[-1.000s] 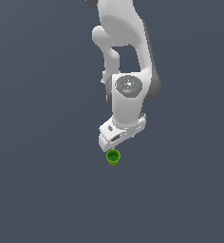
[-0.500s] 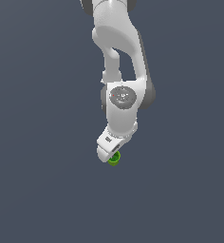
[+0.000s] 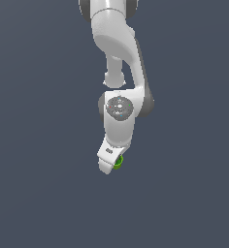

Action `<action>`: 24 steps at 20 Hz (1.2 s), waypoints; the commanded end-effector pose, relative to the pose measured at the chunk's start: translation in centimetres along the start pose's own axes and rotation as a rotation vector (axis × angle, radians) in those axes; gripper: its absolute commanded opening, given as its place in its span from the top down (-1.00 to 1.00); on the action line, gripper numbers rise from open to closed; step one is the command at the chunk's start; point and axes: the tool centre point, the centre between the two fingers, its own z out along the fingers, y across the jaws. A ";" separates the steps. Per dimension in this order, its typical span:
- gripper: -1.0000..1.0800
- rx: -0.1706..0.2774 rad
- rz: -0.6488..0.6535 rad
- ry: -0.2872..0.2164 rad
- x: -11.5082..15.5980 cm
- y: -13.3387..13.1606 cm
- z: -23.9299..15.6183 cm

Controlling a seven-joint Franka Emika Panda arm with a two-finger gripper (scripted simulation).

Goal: Pick up the object and move it to a goal position.

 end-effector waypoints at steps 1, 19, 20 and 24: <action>-0.92 0.000 -0.037 0.000 -0.1 0.3 0.3; -0.92 -0.001 -0.087 -0.001 -0.3 0.7 3.3; -0.92 -0.001 -0.087 -0.001 -0.3 0.7 3.9; -0.92 -0.001 -0.088 -0.001 -0.4 0.7 5.5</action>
